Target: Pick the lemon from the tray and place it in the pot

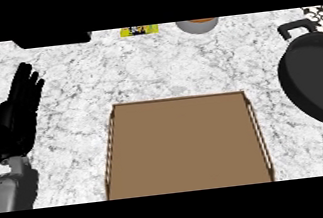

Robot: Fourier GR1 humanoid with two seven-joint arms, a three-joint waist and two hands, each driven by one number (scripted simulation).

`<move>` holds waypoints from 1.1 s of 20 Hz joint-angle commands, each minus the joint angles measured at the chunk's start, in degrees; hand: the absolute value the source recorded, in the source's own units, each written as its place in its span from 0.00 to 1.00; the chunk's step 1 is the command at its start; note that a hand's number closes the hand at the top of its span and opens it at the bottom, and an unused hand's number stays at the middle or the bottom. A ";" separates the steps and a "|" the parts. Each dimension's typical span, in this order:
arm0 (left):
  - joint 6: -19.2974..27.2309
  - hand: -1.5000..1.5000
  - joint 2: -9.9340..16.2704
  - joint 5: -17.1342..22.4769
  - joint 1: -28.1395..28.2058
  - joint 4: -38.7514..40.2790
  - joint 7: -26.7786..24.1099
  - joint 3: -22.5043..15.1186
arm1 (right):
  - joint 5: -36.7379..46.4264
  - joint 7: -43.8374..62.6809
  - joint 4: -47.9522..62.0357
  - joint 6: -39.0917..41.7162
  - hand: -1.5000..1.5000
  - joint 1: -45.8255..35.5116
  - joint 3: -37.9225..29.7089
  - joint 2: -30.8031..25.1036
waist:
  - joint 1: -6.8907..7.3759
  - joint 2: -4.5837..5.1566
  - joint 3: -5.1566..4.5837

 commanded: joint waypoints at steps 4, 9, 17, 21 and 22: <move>-1.47 0.50 1.25 1.69 -2.47 1.42 0.61 1.68 | 16.30 -5.38 21.84 -8.06 1.00 -8.41 1.81 -3.20 | 1.23 0.33 0.02; -0.87 0.50 -0.10 -0.06 -0.13 1.86 -1.56 1.08 | 15.73 -15.82 39.30 -10.20 1.00 -17.33 1.00 -1.79 | 0.11 -0.10 0.00; -0.37 0.50 -1.41 -0.70 -1.60 1.58 -1.41 -0.45 | 8.59 -24.36 63.78 -5.05 0.00 -25.87 -3.85 -0.16 | 1.66 0.45 0.16; 0.05 0.50 -1.23 -0.66 -3.76 2.95 0.89 -0.11 | 4.68 -30.10 68.36 3.01 0.00 -30.13 -4.97 -0.11 | 0.88 0.28 0.12; -1.42 0.50 -0.54 -0.14 -1.20 0.44 -0.04 -0.23 | 3.51 -31.76 69.93 2.84 0.00 -30.03 -5.96 1.17 | 1.33 0.25 0.14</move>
